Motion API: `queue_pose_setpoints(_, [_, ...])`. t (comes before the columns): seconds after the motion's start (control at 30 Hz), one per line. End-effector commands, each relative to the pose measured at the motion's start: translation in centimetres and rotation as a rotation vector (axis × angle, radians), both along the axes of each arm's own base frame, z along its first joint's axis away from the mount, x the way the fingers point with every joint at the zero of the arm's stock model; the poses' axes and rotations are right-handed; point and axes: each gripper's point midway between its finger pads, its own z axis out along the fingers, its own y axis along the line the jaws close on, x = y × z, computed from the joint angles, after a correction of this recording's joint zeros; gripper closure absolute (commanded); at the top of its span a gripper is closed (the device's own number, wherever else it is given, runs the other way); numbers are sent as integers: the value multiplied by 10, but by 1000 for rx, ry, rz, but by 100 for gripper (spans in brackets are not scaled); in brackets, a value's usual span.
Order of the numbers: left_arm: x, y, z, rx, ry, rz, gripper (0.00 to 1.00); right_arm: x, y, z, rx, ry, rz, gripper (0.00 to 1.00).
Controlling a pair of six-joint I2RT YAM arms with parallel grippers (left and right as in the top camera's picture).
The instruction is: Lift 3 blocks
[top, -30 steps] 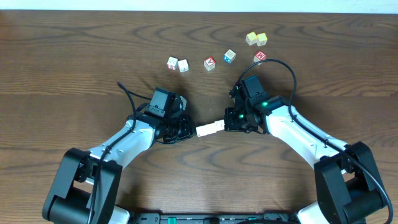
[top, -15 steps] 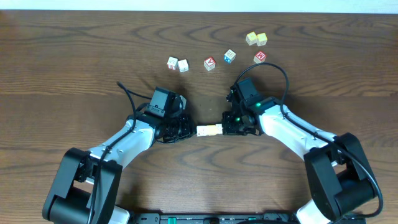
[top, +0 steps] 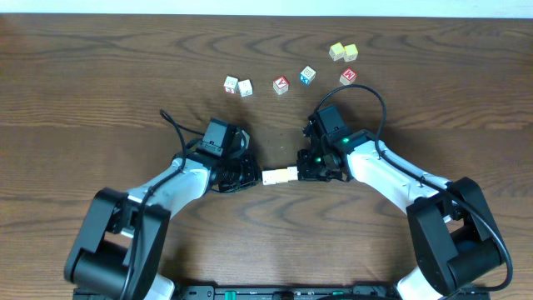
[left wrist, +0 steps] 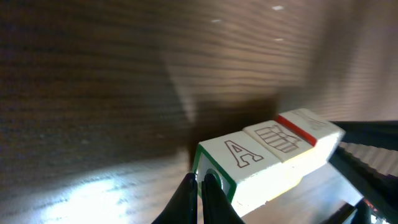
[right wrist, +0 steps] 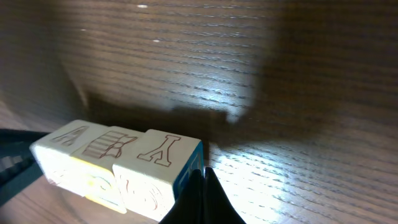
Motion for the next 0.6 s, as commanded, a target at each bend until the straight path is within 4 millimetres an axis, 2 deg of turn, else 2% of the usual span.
queue_pose_setpoints(0.0, [-4,-31,15,-111,2,-84,93,-32,57,26,226,74,147,99])
queue_pose_setpoints(0.57, [-3,-32,15,-113,-3,-84,93,-33,54,21,196,78,141,99])
